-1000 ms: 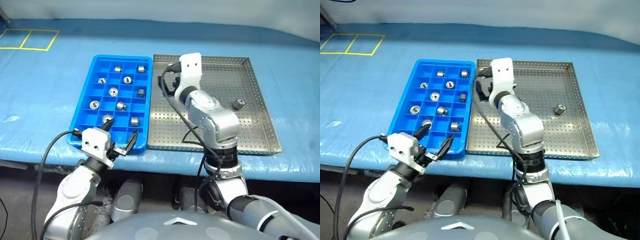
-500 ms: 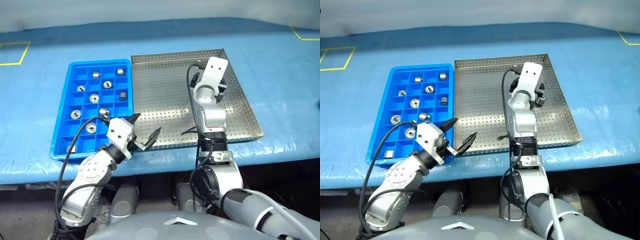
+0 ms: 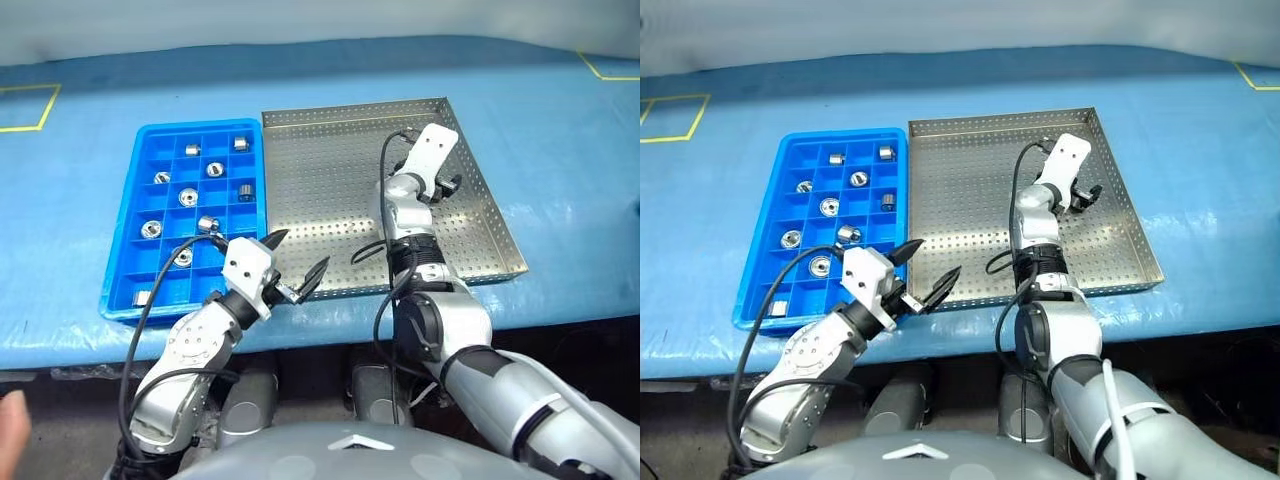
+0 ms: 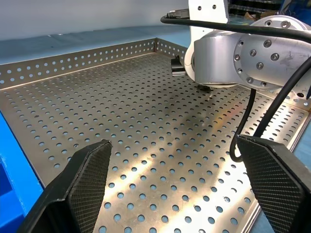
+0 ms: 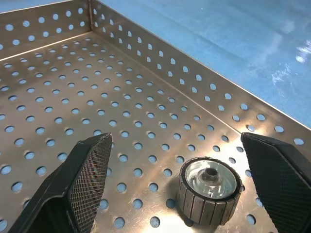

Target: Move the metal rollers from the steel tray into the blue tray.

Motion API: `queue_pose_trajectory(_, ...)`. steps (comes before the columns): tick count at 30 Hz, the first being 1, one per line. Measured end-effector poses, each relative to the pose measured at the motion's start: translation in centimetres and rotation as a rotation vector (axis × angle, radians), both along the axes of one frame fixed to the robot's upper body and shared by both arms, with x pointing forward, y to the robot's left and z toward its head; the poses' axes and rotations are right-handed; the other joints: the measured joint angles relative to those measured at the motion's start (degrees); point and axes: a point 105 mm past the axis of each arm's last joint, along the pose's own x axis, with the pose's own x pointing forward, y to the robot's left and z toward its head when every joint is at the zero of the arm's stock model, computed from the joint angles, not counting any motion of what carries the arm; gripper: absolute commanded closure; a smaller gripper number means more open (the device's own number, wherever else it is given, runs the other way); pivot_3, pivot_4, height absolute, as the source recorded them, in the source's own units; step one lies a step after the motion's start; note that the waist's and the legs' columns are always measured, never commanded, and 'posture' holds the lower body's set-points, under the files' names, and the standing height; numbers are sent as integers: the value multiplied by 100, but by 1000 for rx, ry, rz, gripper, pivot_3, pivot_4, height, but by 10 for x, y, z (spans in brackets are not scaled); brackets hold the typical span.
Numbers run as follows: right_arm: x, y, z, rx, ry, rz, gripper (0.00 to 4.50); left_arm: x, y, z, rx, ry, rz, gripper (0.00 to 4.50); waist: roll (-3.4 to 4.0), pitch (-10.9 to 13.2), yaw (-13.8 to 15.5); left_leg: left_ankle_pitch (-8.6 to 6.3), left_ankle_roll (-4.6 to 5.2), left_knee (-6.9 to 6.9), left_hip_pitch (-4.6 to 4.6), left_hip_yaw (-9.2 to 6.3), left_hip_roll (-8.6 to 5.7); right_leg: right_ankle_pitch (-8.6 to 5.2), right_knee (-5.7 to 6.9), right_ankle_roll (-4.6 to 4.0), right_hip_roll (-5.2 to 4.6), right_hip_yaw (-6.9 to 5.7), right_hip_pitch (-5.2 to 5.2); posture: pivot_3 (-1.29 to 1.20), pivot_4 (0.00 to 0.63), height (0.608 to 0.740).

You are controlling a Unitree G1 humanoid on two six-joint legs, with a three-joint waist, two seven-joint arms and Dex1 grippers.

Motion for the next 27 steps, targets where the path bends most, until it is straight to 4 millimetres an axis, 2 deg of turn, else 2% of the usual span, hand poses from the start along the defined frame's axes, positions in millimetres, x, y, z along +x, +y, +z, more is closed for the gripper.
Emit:
queue_pose_trajectory(8, -6, -18, -6, 43, 31, -147, 16, -1, 1, -2, -1, 11, 11, 0, 1, 0, 2, 0, 1, -1, 2, 1, 0, 0, 1, 0, 0, 3, 0, 157, 150, 740)
queue_pose_trajectory(14, -7, -15, -24, 174, 62, -150, 16, -1, 1, -2, -1, 10, 11, 0, 1, -1, 2, 0, 3, 0, 4, 4, 0, 0, 1, 0, 1, 5, 4, 161, 150, 740)
queue_pose_trajectory(16, -5, -14, -24, 208, 47, -148, 16, -1, 1, -2, -1, 8, 11, 0, 1, -1, 2, 0, 4, 1, 9, 4, 0, 1, 0, 1, 1, 5, 10, 166, 150, 740)
queue_pose_trajectory(19, -3, -15, -25, 239, 33, -142, 596, 0, 1, -2, -1, 7, 13, 0, 1, -1, 3, 0, 5, 2, 13, 4, 0, 1, 1, 1, 2, 6, 13, 166, 150, 740)
queue_pose_trajectory(26, -3, -12, -26, 218, 40, -122, 2803, 0, 1, -2, -2, 7, 16, 0, 2, -2, 16, 0, 6, 1, 13, 4, 0, 1, 1, 2, 3, 8, 14, 166, 150, 740)
queue_pose_trajectory(27, -3, -11, -26, 211, 41, -119, 2798, 0, 1, -1, -3, 7, 17, 0, 2, -2, 15, 0, 6, 1, 13, 4, 0, 1, 1, 2, 3, 8, 13, 166, 150, 740)
